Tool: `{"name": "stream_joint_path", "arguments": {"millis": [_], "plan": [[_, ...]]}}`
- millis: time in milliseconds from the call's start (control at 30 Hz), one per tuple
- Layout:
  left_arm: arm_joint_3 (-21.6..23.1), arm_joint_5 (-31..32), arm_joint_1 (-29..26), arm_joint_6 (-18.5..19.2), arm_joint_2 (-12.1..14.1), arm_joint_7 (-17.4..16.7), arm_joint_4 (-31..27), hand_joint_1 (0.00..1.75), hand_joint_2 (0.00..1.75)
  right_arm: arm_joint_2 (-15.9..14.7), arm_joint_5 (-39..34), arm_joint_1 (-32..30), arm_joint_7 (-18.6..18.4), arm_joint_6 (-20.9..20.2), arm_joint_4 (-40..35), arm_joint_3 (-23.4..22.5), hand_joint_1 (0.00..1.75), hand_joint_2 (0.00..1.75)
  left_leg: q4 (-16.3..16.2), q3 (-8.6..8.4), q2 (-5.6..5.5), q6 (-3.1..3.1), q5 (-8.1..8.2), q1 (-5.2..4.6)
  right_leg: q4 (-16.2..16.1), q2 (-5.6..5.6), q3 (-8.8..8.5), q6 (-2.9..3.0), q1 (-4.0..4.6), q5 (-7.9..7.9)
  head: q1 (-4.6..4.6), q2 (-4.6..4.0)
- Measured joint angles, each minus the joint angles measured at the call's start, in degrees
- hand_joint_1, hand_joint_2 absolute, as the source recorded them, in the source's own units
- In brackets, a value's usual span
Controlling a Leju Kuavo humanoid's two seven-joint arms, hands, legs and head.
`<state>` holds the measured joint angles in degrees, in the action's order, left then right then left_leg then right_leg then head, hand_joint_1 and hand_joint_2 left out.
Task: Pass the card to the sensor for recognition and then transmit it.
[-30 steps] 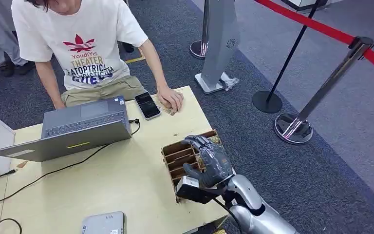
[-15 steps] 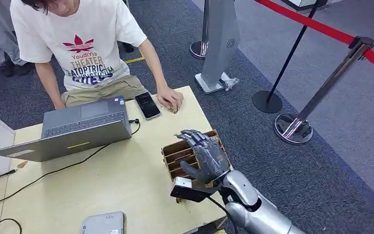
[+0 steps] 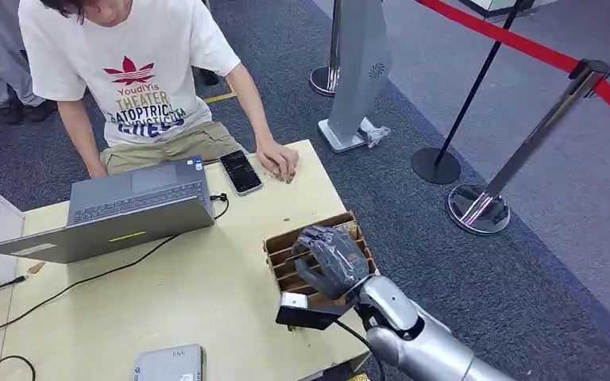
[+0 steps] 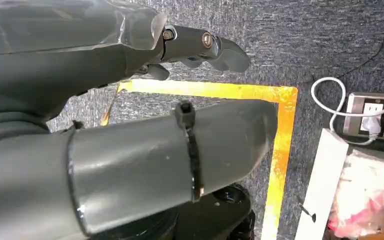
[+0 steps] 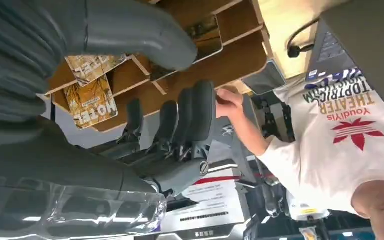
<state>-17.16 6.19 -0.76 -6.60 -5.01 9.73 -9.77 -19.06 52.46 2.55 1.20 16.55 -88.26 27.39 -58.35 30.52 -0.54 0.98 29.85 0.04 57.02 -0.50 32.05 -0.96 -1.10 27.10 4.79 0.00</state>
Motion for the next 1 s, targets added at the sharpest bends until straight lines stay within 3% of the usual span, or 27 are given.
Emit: {"name": "stream_joint_path", "arguments": {"millis": [200,367,1000], "plan": [[-0.04,-0.17,0.0,-0.09,0.0,0.0,0.0,0.0,0.0,-0.15,-0.04,1.56,0.02,-0.59,1.44,1.27,0.61,1.75,0.0,-0.01,0.0,0.0,0.0,0.0,0.0,0.0,0.0,0.0,0.0,0.0,0.0,0.0],[-0.04,-0.17,0.01,-0.28,0.0,-0.02,0.0,0.0,0.0,-0.15,-0.22,2.55,0.02,-0.77,2.45,1.99,0.75,1.75,0.0,-0.02,0.0,0.0,0.0,0.0,0.0,0.0,0.0,0.0,0.0,0.0,0.0,0.0],[-0.09,-0.13,0.01,-0.59,0.0,-0.46,0.0,0.0,0.0,-0.15,-0.22,3.66,-0.02,-0.92,3.85,3.3,0.72,1.75,0.0,-0.01,0.0,0.0,0.0,0.0,0.0,0.0,0.0,0.0,0.0,0.0,0.0,0.0]]}}
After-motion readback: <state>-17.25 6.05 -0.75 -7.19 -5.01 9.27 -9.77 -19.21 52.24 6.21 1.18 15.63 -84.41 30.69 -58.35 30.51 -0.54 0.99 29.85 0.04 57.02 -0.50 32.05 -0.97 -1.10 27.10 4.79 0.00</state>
